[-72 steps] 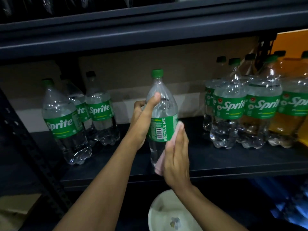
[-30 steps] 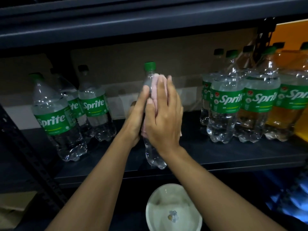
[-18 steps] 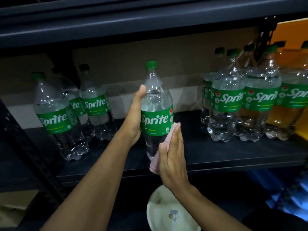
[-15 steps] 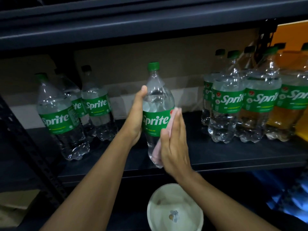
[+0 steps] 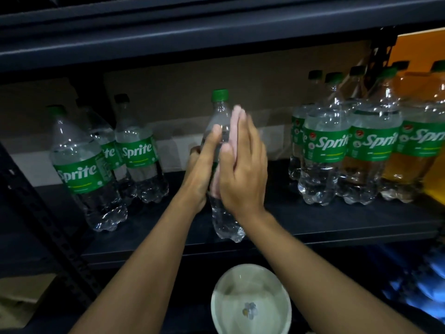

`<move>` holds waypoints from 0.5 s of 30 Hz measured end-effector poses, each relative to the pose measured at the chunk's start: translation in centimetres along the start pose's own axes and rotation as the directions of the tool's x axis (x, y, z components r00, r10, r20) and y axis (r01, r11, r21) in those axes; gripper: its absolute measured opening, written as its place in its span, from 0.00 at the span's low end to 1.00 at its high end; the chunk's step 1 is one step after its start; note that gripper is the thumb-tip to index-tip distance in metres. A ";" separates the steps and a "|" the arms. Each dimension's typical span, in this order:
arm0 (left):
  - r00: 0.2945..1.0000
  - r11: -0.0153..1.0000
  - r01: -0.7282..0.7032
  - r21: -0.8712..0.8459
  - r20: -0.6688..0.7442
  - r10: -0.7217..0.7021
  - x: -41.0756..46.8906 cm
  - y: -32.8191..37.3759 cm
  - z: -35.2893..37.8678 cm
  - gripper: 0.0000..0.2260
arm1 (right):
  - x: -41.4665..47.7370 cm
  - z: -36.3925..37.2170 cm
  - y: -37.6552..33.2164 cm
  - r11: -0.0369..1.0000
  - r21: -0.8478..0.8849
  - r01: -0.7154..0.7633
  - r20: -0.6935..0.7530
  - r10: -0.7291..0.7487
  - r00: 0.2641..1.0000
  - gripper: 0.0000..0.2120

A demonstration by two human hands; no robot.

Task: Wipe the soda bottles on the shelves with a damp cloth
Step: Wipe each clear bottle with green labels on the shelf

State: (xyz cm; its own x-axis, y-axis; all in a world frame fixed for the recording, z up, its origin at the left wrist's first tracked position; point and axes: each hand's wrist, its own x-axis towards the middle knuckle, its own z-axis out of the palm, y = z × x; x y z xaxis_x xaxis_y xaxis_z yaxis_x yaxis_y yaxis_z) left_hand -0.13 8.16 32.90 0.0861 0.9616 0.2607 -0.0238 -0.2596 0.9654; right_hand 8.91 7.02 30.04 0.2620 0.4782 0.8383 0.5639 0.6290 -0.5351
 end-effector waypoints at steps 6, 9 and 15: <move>0.988 0.989 0.122 -0.084 -0.089 -0.129 2.3 -2.0 -0.9 0.52 | -9.6 -0.8 4.6 0.994 0.032 -0.105 0.183 0.098 0.978 0.32; 0.993 0.991 0.101 -0.091 -0.056 -0.107 1.8 -1.5 -0.9 0.50 | -10.9 -1.6 5.0 0.985 0.022 -0.174 0.272 0.161 0.949 0.32; 1.000 0.999 0.001 -0.041 0.004 -0.001 0.3 0.4 -0.6 0.32 | -4.7 -1.8 2.6 0.991 0.049 -0.123 0.237 0.108 0.966 0.30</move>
State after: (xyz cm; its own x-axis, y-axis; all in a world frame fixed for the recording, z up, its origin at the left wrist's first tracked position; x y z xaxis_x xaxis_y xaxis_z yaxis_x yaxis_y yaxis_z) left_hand -0.69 8.42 33.32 0.0901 0.9615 0.2595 -0.0646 -0.2544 0.9650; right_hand 10.53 5.29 24.92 0.1289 0.6749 0.7266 0.4886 0.5943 -0.6387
